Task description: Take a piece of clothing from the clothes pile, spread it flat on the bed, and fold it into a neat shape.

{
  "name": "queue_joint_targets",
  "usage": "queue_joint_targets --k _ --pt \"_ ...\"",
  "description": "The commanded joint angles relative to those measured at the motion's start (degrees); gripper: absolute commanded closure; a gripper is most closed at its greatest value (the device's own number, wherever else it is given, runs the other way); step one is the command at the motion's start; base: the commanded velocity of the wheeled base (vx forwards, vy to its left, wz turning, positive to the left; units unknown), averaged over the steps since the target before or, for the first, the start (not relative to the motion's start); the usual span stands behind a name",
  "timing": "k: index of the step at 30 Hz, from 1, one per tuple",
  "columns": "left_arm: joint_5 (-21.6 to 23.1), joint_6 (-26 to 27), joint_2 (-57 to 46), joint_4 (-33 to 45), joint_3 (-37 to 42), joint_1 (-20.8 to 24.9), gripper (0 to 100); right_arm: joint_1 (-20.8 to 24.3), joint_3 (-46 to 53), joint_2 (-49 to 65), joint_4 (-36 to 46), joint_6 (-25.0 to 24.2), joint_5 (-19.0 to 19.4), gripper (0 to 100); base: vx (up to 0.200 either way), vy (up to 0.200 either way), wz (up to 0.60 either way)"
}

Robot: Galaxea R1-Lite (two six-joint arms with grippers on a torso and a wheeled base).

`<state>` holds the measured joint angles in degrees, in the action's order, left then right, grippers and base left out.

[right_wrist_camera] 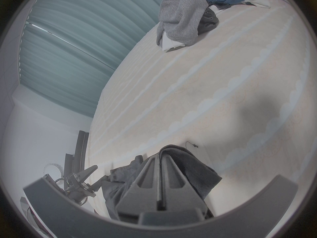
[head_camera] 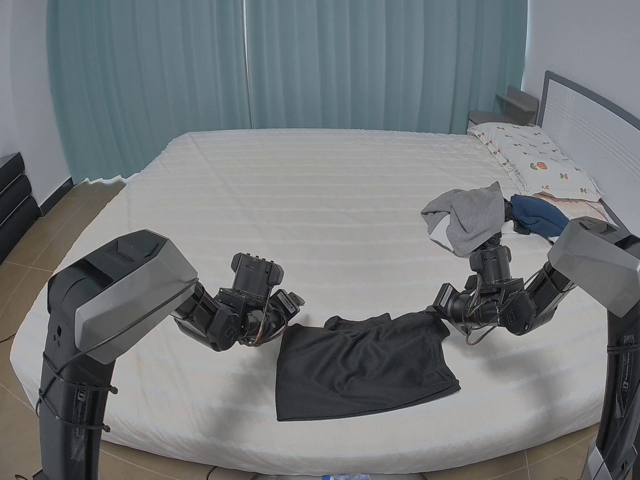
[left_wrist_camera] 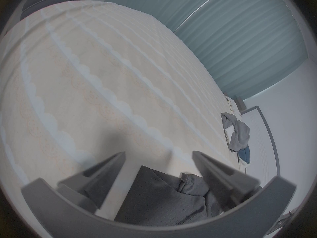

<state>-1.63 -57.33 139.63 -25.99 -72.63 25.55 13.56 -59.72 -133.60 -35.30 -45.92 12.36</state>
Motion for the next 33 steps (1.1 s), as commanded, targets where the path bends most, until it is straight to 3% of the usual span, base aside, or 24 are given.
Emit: queue_joint_targets --k 1,3,4,16,17,21,33 --pt "0.84 0.99 0.2 0.33 0.03 1.52 0 0.16 -0.04 0.18 -0.03 -0.04 0.03 100 0.0 0.0 0.0" --pt "0.93 1.87 0.29 0.41 0.03 2.22 0 0.16 -0.04 0.18 -0.03 0.04 0.03 100 0.0 0.0 0.0" --pt "0.84 2.05 0.47 0.24 0.03 2.66 100 0.16 0.04 0.18 -0.03 -0.04 0.12 100 0.0 0.0 0.0" --pt "-0.83 3.02 1.35 0.41 0.3 2.05 100 0.07 -0.04 0.18 -0.03 -0.04 0.38 100 0.0 0.0 0.0" --pt "-3.2 2.84 1.17 -0.03 0.82 1.43 100 -0.02 -0.04 0.18 -0.03 0.04 0.47 100 0.0 0.0 0.0" --pt "-5.49 2.49 1.26 -0.29 0.74 0.46 100 -0.64 -0.13 0.18 -0.03 -0.04 0.47 100 0.0 0.0 0.0" --pt "-5.4 2.4 1.43 -0.11 0.91 0.29 100 -0.37 -1.89 -1.93 -0.91 -0.13 0.82 100 0.0 0.0 0.0"
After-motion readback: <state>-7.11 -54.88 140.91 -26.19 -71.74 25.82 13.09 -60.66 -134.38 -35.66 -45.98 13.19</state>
